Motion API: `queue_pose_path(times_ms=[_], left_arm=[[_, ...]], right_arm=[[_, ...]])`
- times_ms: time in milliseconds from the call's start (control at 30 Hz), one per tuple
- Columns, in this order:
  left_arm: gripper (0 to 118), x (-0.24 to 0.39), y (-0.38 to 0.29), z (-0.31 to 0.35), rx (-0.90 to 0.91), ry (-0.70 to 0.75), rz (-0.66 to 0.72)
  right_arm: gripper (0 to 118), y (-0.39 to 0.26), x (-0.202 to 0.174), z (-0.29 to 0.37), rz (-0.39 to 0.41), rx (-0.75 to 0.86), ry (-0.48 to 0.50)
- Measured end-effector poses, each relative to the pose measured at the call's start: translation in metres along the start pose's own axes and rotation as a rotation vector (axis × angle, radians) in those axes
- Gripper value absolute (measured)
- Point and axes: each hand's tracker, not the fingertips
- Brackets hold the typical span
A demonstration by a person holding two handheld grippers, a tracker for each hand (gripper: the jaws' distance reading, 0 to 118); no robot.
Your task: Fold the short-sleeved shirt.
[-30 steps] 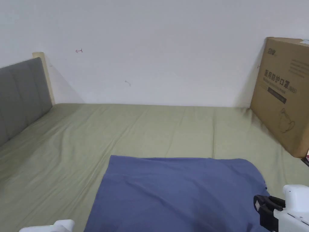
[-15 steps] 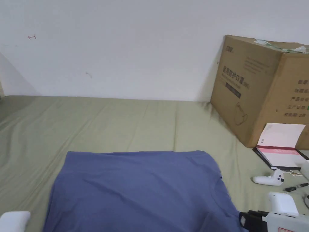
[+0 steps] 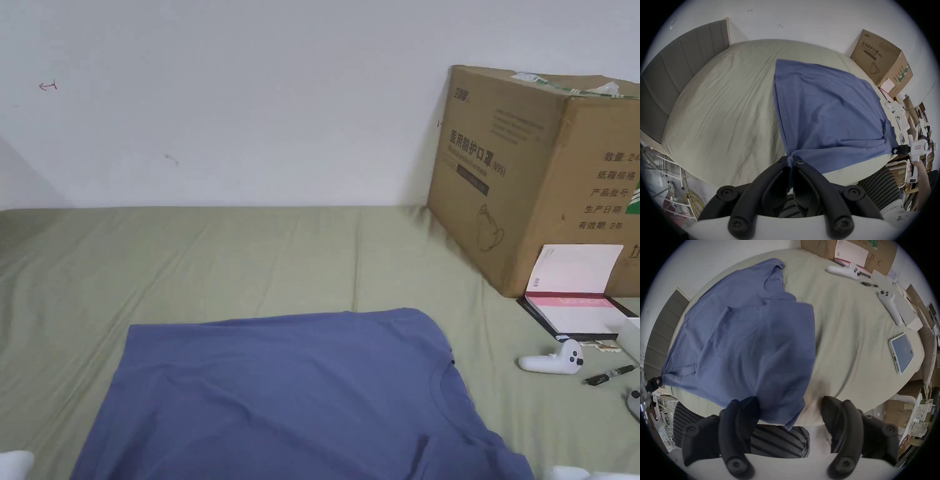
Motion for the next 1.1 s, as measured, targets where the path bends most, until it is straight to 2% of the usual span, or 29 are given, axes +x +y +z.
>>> queue_pose_path(times_ms=[33, 67, 100, 133, 167, 300, 400, 533, 667, 733, 767, 867, 1000, 1100], left_arm=[[4, -0.002, -0.002, -0.003, -0.015, -0.005, 0.012], [4, -0.004, -0.005, -0.005, -0.017, -0.004, 0.017], [4, -0.005, -0.006, -0.007, -0.023, -0.004, 0.022], [4, -0.006, -0.008, -0.009, -0.027, -0.008, 0.028], [4, -0.006, -0.008, -0.010, -0.029, -0.011, 0.033], [4, -0.012, -0.009, -0.005, -0.013, -0.052, 0.066], [4, -0.018, -0.003, 0.002, -0.016, -0.084, 0.079], [4, -0.022, 0.019, 0.013, -0.003, -0.145, 0.111], [4, -0.026, 0.061, 0.013, 0.053, -0.179, 0.144], [4, -0.031, 0.084, 0.003, 0.044, -0.161, 0.228], [4, -0.032, 0.095, -0.003, 0.046, -0.151, 0.226], [5, -0.030, 0.128, -0.030, 0.048, -0.107, 0.224], [5, -0.030, 0.166, -0.080, 0.007, -0.129, 0.280], [5, -0.031, 0.187, -0.118, -0.051, -0.130, 0.311]], right_arm=[[58, 0.001, -0.001, 0.002, 0.022, 0.000, 0.008], [58, 0.001, -0.004, 0.006, 0.040, 0.004, 0.012], [32, 0.000, -0.006, 0.010, 0.054, 0.016, 0.052], [11, -0.001, -0.006, 0.012, 0.050, 0.025, 0.100], [7, -0.002, -0.008, 0.014, 0.044, 0.025, 0.108], [7, -0.003, -0.006, 0.023, 0.076, 0.049, 0.089], [7, 0.001, 0.001, 0.042, -0.008, 0.080, 0.159], [7, 0.021, 0.003, 0.076, -0.051, 0.131, 0.242], [7, 0.066, 0.004, 0.096, -0.123, 0.174, 0.337], [7, 0.094, 0.006, 0.096, -0.161, 0.189, 0.354], [7, 0.104, -0.001, 0.098, -0.183, 0.193, 0.364], [7, 0.149, 0.000, 0.076, -0.235, 0.174, 0.369], [7, 0.210, -0.005, 0.030, -0.253, 0.144, 0.339], [7, 0.241, -0.005, -0.010, -0.360, 0.091, 0.331]])
